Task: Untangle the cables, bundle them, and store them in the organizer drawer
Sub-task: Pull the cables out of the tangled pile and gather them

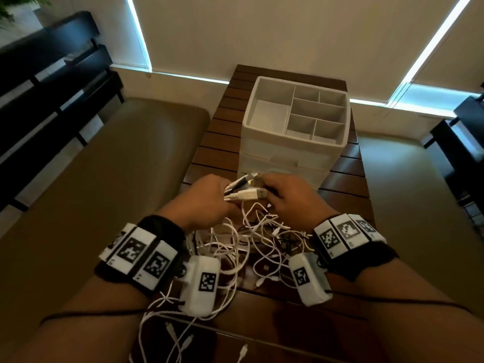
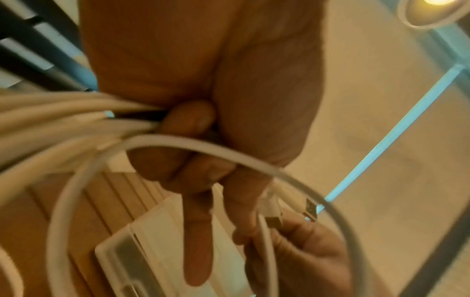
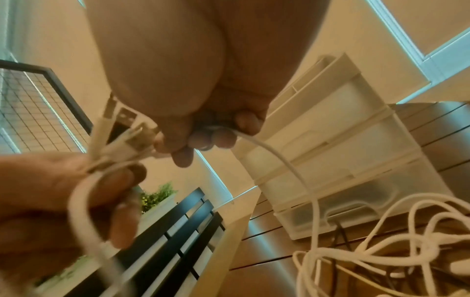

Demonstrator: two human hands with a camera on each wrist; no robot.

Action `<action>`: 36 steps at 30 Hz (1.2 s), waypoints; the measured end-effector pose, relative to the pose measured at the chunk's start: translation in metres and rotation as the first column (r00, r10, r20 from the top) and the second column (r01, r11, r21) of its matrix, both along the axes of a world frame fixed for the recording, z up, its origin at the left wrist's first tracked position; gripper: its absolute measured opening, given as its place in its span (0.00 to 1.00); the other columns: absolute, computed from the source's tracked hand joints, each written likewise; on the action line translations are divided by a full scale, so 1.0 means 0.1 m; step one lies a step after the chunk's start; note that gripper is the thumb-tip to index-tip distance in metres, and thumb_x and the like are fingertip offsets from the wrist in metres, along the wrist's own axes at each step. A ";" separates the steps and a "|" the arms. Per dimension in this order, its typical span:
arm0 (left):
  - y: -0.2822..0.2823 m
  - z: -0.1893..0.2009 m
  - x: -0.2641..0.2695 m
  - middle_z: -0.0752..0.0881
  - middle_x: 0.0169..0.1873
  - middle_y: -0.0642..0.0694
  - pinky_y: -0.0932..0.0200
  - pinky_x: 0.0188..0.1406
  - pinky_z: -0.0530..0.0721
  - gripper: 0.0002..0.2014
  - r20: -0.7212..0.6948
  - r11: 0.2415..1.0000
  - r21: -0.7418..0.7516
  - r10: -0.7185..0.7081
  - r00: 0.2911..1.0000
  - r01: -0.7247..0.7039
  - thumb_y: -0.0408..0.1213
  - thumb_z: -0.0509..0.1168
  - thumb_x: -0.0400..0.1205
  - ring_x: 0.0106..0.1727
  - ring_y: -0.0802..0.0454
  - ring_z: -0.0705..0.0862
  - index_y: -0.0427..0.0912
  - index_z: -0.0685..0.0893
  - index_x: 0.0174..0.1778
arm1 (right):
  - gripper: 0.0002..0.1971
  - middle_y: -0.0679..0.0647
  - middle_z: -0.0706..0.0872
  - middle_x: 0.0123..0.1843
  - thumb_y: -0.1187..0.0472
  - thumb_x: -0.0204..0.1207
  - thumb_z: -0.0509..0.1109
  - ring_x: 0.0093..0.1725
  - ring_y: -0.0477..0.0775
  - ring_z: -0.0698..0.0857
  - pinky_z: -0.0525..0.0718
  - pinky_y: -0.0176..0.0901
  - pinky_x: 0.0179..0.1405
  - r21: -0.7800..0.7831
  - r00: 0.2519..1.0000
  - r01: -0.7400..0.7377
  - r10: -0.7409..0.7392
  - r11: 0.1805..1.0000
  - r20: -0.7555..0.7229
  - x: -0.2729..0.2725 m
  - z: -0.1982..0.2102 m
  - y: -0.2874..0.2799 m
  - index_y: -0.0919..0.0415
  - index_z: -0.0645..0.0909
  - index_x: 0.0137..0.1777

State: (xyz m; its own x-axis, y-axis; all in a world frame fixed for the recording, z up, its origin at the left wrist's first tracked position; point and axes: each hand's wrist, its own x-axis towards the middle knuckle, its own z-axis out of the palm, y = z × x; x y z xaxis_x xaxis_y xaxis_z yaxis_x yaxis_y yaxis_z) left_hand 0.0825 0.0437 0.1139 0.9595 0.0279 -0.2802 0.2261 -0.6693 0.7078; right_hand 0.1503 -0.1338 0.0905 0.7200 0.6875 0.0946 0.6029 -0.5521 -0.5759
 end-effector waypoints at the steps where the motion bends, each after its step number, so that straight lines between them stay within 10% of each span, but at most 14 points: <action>1: 0.02 0.02 -0.04 0.84 0.24 0.53 0.66 0.27 0.75 0.07 -0.040 0.984 -0.173 0.026 0.999 -0.032 0.25 0.73 0.73 0.23 0.63 0.79 0.40 0.85 0.35 | 0.09 0.54 0.88 0.44 0.56 0.82 0.66 0.41 0.51 0.82 0.76 0.42 0.38 -0.005 1.000 0.014 -0.014 1.000 0.002 0.02 -0.01 -0.02 0.61 0.84 0.50; 6: 0.08 0.12 -0.15 0.90 0.47 0.29 0.56 0.34 0.89 0.07 -0.271 0.615 -0.735 0.119 0.955 -0.285 0.29 0.69 0.76 0.33 0.47 0.90 0.32 0.84 0.49 | 0.09 0.42 0.81 0.33 0.55 0.81 0.68 0.34 0.42 0.78 0.72 0.28 0.33 0.020 1.000 0.007 -0.007 1.000 0.008 -0.03 -0.07 0.01 0.58 0.86 0.46; 10: 0.07 0.20 -0.12 0.90 0.34 0.40 0.63 0.29 0.85 0.07 -0.139 0.833 -0.514 0.156 0.978 -0.206 0.23 0.74 0.73 0.29 0.52 0.88 0.36 0.87 0.43 | 0.05 0.38 0.80 0.35 0.57 0.80 0.69 0.34 0.35 0.77 0.72 0.25 0.35 0.094 0.999 -0.015 0.013 0.995 0.029 -0.04 -0.06 0.13 0.56 0.86 0.48; 14: 0.26 0.28 -0.10 0.84 0.23 0.49 0.63 0.25 0.76 0.07 0.004 0.976 -0.111 0.187 0.982 -0.186 0.26 0.78 0.68 0.24 0.57 0.80 0.38 0.86 0.34 | 0.10 0.43 0.78 0.33 0.56 0.80 0.69 0.33 0.42 0.76 0.69 0.40 0.33 -0.183 0.998 -0.046 0.036 0.982 -0.057 0.13 -0.17 -0.06 0.49 0.75 0.37; 24: 0.48 0.33 -0.16 0.82 0.21 0.48 0.62 0.24 0.71 0.10 0.004 0.956 0.079 0.283 0.959 -0.282 0.30 0.78 0.70 0.18 0.59 0.77 0.41 0.83 0.29 | 0.11 0.55 0.81 0.45 0.52 0.85 0.60 0.45 0.57 0.79 0.70 0.43 0.42 -0.381 0.914 0.321 -0.389 0.867 -0.117 0.32 -0.41 -0.45 0.58 0.73 0.45; 29: 0.47 0.25 -0.15 0.86 0.27 0.44 0.60 0.28 0.74 0.09 -0.101 0.960 0.230 0.184 0.978 -0.157 0.34 0.79 0.70 0.28 0.50 0.81 0.42 0.84 0.31 | 0.23 0.60 0.91 0.37 0.51 0.86 0.58 0.33 0.58 0.89 0.86 0.49 0.40 -0.181 0.827 0.437 -0.472 0.881 -0.304 0.36 -0.38 -0.46 0.65 0.84 0.38; 33: 0.53 0.12 -0.17 0.86 0.30 0.44 0.60 0.27 0.73 0.08 -0.188 0.941 0.304 0.214 0.958 -0.151 0.33 0.77 0.72 0.32 0.50 0.83 0.44 0.84 0.32 | 0.07 0.58 0.84 0.33 0.64 0.80 0.69 0.30 0.51 0.80 0.79 0.30 0.24 0.067 0.688 0.592 -0.460 0.803 -0.562 0.34 -0.21 -0.55 0.66 0.82 0.41; 36: 0.60 0.06 -0.18 0.87 0.33 0.41 0.59 0.30 0.75 0.07 -0.180 0.936 0.288 0.260 0.949 -0.201 0.33 0.77 0.73 0.34 0.47 0.83 0.42 0.85 0.35 | 0.11 0.58 0.86 0.39 0.58 0.82 0.67 0.35 0.52 0.82 0.83 0.36 0.33 -0.055 0.761 0.524 -0.497 0.850 -0.417 0.40 -0.22 -0.66 0.67 0.82 0.45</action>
State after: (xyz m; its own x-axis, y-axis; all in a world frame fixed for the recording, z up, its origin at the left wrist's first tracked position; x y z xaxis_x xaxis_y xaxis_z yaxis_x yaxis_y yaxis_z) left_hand 0.0645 0.1039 0.1201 0.8364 0.3417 -0.4286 0.5218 -0.7358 0.4317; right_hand 0.1907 -0.2000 0.0686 0.9447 0.2099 -0.2521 -0.0502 -0.6670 -0.7434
